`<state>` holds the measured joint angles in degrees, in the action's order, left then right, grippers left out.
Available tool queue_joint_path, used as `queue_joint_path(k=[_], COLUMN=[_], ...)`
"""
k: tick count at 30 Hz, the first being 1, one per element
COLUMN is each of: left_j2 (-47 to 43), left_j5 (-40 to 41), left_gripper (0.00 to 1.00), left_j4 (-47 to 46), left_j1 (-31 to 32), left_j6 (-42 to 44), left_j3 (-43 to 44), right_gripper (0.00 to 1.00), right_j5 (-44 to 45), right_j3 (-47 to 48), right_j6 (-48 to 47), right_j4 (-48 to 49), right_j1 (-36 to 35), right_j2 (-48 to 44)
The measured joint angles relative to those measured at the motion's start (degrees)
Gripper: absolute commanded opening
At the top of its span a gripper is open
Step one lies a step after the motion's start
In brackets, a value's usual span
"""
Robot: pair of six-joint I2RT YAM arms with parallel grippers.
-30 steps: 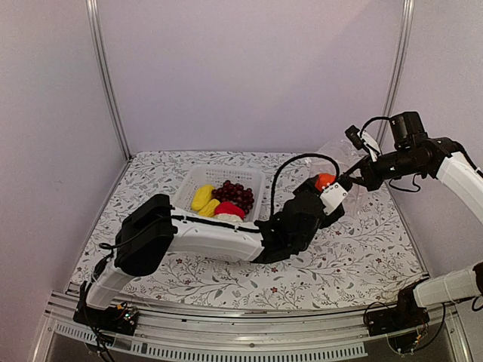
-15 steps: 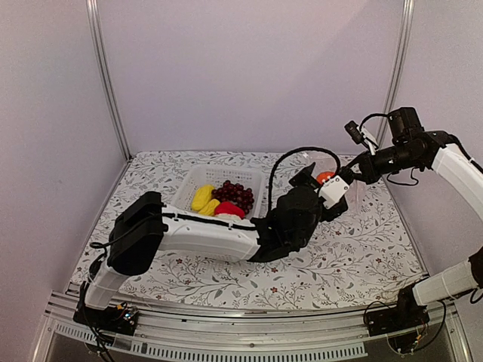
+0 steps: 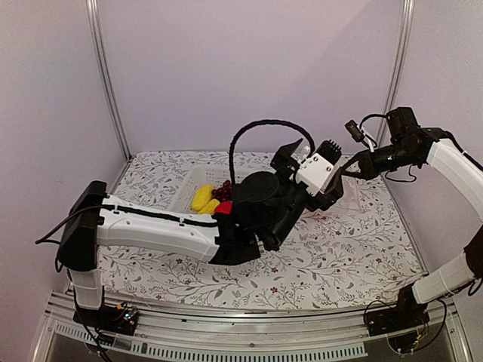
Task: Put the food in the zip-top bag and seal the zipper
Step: Place the fake vegetable in the zipper food storage bag, then pick up the fake fruit from the bin.
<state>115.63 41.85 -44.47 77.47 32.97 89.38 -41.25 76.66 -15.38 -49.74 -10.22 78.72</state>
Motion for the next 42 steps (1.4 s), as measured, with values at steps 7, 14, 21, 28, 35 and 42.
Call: queue_joint_path(k=[7, 14, 21, 28, 35, 42], left_j2=[-11.1, -18.5, -25.8, -30.3, -32.7, -34.4], left_j5=[2.0, 5.4, 6.1, 3.5, -2.1, -10.6], left_gripper=[0.99, 0.98, 0.96, 0.93, 0.92, 0.89], left_j4=[2.3, 11.4, 27.2, 42.4, 53.2, 59.4], left_j1=[1.2, 1.2, 0.8, -2.6, -10.8, -20.2], left_j6=[-7.7, -17.4, -31.8, -44.1, -50.8, -55.5], left_j3=[-14.0, -24.0, -30.0, -30.4, -30.4, -30.1], right_gripper=[0.0, 0.0, 0.0, 0.0, 0.0, 0.0], right_j5=[5.4, 15.6, 25.4, 24.5, 15.7, 9.1], right_j3=[2.5, 6.0, 6.3, -0.6, -11.6, -18.4], right_j6=[0.2, 0.2, -0.6, -1.2, -1.3, -2.0], right_j4=[0.7, 3.0, 5.6, 11.9, 15.3, 18.3], right_j1=[2.4, 5.0, 5.4, 5.5, 5.5, 5.5], right_j2=[0.0, -0.5, -2.3, -6.8, -7.5, -10.4])
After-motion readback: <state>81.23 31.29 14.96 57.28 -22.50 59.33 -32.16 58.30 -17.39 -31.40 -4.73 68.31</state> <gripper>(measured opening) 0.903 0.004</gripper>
